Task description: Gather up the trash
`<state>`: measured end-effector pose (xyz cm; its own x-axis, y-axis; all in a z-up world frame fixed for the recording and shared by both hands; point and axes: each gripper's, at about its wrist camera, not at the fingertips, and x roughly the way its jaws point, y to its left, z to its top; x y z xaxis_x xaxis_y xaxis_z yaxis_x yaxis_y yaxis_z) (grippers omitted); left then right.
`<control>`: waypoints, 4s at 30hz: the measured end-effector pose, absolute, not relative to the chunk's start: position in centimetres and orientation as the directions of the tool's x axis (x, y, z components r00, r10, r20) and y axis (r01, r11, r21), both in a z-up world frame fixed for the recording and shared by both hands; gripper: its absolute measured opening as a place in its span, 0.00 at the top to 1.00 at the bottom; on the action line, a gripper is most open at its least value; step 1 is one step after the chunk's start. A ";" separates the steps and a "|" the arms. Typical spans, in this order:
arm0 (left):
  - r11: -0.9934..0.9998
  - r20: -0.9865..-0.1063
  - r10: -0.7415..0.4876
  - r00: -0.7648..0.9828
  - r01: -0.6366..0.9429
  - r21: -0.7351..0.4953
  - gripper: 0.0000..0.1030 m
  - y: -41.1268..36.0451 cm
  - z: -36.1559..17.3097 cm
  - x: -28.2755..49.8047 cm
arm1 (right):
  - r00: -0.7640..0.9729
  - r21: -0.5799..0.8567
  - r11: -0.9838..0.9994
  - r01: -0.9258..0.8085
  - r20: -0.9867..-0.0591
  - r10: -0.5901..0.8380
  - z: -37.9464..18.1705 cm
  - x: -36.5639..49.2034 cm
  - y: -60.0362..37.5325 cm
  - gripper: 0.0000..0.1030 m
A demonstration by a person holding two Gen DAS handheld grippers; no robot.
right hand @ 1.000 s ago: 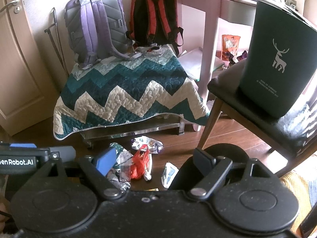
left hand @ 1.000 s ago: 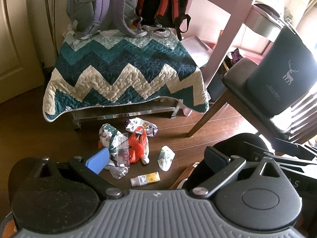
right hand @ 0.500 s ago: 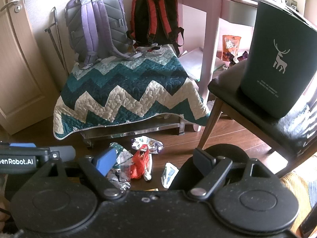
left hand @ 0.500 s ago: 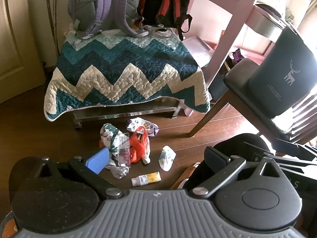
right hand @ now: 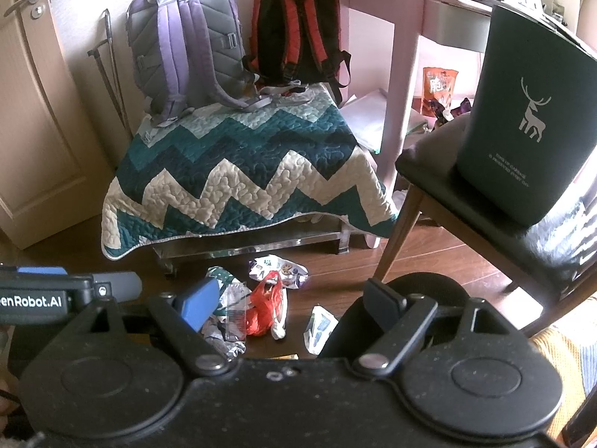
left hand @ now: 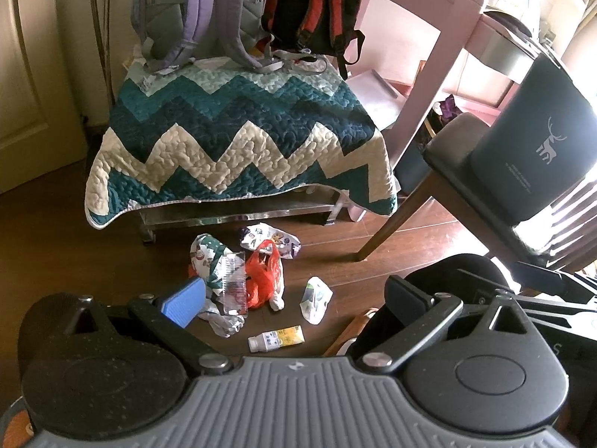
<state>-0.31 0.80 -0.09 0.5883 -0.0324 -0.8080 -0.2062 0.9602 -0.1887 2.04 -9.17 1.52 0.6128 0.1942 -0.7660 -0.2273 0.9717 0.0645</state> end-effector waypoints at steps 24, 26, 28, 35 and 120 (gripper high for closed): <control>0.952 -0.810 -0.003 0.586 -0.247 -0.181 0.00 3.9 -1.3 3.2 | 0.594 0.045 0.951 -0.304 -0.772 0.227 0.1 5.6 -7.9 0.18; 0.947 -0.801 0.024 0.598 -0.270 -0.174 0.00 5.3 -2.0 4.3 | 0.629 0.029 0.958 -0.284 -0.749 0.209 -0.4 7.3 -8.2 0.18; 0.943 -0.794 0.072 0.604 -0.299 -0.142 0.00 6.9 -2.8 5.7 | 0.633 0.045 0.960 -0.275 -0.743 0.216 -1.4 9.2 -8.7 0.18; 0.917 -0.813 0.132 0.567 -0.381 -0.117 0.00 12.1 -8.2 11.5 | 0.560 0.110 0.946 -0.304 -0.783 0.271 -7.4 15.5 -8.1 0.18; 0.866 -1.000 -0.021 -0.016 -0.500 -0.010 0.60 13.7 -44.4 26.9 | -0.087 -0.095 0.991 -0.098 -0.991 -0.104 -46.6 29.8 -1.3 0.98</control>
<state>26.88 13.68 -44.41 -0.0160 -0.0211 -0.9997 -0.4998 0.8661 -0.0102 29.80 -1.30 -46.63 -0.0869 -0.1036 -0.9908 -0.0979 0.9907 -0.0950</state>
